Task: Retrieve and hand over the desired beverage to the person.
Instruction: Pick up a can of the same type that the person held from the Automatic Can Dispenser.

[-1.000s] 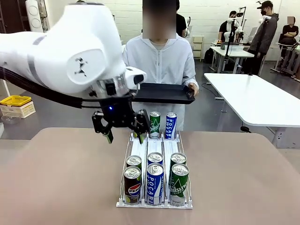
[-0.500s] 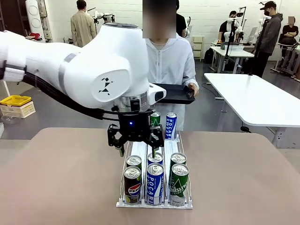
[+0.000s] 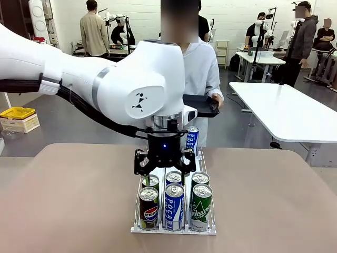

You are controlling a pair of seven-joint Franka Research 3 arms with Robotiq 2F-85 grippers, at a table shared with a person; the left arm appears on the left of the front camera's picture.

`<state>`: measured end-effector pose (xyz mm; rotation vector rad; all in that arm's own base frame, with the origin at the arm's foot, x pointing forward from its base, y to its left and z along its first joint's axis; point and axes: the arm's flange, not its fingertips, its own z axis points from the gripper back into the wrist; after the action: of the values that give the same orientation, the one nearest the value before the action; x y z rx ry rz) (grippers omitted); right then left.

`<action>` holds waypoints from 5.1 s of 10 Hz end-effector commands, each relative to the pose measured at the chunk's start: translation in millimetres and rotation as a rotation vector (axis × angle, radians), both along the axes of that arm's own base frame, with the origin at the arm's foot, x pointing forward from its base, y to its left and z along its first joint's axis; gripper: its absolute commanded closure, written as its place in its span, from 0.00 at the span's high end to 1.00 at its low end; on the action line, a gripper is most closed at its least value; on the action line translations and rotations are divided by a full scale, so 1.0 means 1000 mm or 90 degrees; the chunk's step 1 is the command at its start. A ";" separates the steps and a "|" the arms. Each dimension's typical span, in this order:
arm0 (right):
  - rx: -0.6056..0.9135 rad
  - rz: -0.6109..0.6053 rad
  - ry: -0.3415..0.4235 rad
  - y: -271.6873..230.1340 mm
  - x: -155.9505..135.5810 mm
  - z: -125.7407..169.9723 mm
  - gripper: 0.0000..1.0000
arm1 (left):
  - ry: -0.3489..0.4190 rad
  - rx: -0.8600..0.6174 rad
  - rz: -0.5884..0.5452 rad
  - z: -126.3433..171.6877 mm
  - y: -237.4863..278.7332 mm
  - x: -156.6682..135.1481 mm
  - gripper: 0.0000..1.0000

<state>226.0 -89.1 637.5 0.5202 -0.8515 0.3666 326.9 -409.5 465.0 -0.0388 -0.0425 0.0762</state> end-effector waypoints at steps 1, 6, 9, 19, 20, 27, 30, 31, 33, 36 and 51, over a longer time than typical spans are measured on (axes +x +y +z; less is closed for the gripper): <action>0.002 -0.001 0.001 0.000 0.001 0.000 1.00 | 0.012 0.019 0.007 0.000 -0.018 -0.001 1.00; 0.002 -0.001 0.001 0.000 0.001 0.000 1.00 | -0.006 0.026 -0.109 -0.015 -0.017 -0.004 1.00; 0.002 -0.001 0.001 0.000 0.001 0.000 1.00 | -0.020 0.018 -0.135 -0.020 -0.019 -0.003 1.00; 0.002 -0.001 0.001 0.000 0.001 0.000 1.00 | -0.018 0.005 -0.108 -0.033 -0.020 0.020 1.00; 0.002 -0.001 0.001 0.000 0.001 0.000 1.00 | -0.017 0.003 -0.107 -0.034 -0.020 0.020 1.00; 0.002 -0.001 0.001 0.000 0.001 0.000 1.00 | -0.023 0.002 -0.123 -0.034 -0.020 0.020 0.57; 0.002 -0.001 0.001 0.000 0.001 0.000 1.00 | -0.011 0.003 -0.123 -0.035 -0.021 0.020 0.00; 0.002 -0.001 0.001 0.000 0.001 0.000 1.00 | -0.009 0.005 -0.122 -0.036 -0.021 0.020 0.00; 0.002 -0.001 0.001 0.000 0.001 0.000 1.00 | 0.001 0.005 -0.124 -0.037 -0.021 0.019 0.06; 0.002 -0.001 0.001 0.000 0.001 0.000 1.00 | 0.005 0.010 -0.129 -0.038 -0.022 0.020 0.00; 0.002 -0.001 0.001 0.000 0.001 0.000 1.00 | -0.099 -0.038 -0.022 0.254 0.011 0.024 0.00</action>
<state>225.9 -89.2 637.5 0.5206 -0.8519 0.3666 349.5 -394.2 708.2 -0.1022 -0.1979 0.0293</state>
